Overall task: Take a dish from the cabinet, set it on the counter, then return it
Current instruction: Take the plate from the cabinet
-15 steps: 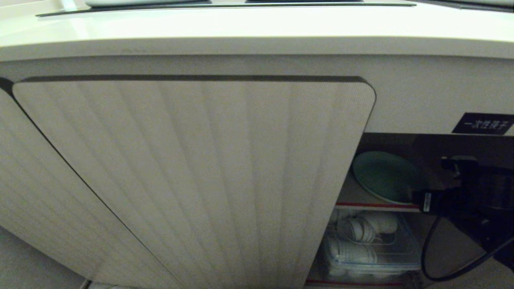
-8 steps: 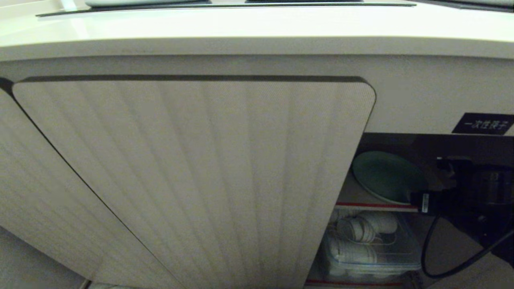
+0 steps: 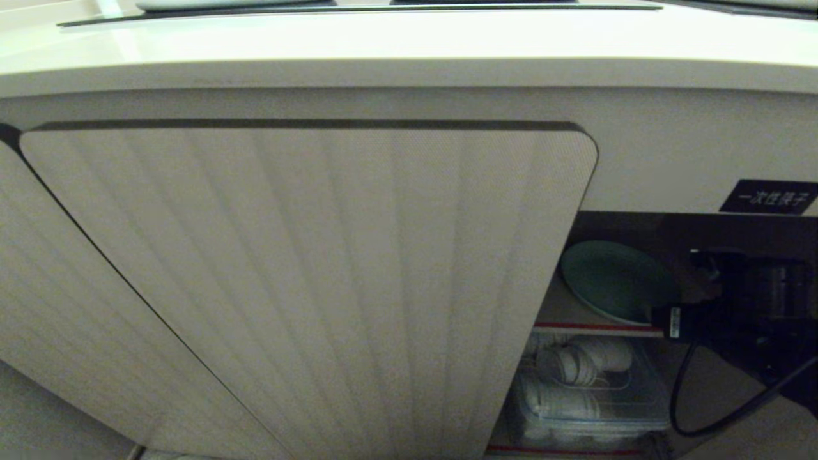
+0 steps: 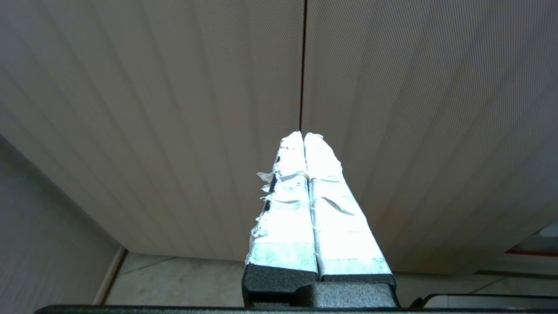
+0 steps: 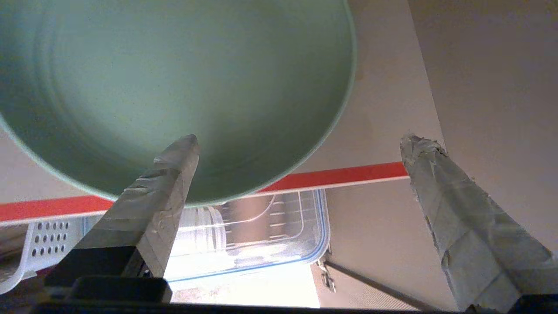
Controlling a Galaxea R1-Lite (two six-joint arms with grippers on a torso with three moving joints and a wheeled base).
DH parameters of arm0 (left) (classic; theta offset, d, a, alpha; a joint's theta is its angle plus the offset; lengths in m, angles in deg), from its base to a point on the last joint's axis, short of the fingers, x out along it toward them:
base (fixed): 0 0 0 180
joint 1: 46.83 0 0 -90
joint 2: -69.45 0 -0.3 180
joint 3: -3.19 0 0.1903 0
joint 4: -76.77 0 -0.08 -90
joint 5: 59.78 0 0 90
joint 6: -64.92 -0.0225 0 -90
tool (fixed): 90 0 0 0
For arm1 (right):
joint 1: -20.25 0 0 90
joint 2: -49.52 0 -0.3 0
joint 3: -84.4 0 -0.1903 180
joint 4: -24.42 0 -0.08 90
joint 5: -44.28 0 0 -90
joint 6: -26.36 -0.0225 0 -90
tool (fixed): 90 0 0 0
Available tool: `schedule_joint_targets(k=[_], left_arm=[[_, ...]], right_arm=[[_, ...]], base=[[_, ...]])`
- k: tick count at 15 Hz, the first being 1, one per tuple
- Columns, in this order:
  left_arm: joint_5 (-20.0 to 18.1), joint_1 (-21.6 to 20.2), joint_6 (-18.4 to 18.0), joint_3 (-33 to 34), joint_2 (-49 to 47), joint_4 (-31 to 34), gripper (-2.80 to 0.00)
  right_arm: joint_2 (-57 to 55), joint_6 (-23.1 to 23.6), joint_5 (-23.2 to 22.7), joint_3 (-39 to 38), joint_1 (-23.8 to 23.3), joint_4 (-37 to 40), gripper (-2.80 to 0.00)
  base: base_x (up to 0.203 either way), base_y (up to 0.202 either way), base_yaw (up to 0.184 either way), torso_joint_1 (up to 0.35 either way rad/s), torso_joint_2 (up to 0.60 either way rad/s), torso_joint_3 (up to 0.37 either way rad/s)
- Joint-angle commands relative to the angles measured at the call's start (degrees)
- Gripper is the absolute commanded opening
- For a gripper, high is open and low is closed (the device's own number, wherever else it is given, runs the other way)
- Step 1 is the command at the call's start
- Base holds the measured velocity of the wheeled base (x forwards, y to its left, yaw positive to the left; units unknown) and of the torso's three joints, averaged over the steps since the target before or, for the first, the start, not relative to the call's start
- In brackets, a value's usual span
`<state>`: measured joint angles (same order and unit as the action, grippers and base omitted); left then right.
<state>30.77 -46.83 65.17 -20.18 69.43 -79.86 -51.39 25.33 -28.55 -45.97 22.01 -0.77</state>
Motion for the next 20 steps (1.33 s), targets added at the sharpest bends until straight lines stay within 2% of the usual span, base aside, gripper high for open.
schedule_joint_targets(k=[1,7,20], left_arm=[[0.06,0.00,0.02,0.00,0.02,0.00,-2.80],[-0.01,0.00,0.02,0.00,0.02,0.00,-2.80],[0.07,0.00,0.02,0.00,0.02,0.00,-2.80]], right_arm=[[0.02,-0.46,0.06,1.16,-0.09,0.75,0.00],[0.02,-2.07,0.13,2.76,-0.17,4.82,0.00],[0.27,-4.95,0.06,3.36,-0.62,6.56,0.00]], base=[[0.000,0.000,0.000,0.000,0.00,0.000],[0.000,0.000,0.000,0.000,0.00,0.000],[0.000,0.000,0.000,0.000,0.00,0.000]])
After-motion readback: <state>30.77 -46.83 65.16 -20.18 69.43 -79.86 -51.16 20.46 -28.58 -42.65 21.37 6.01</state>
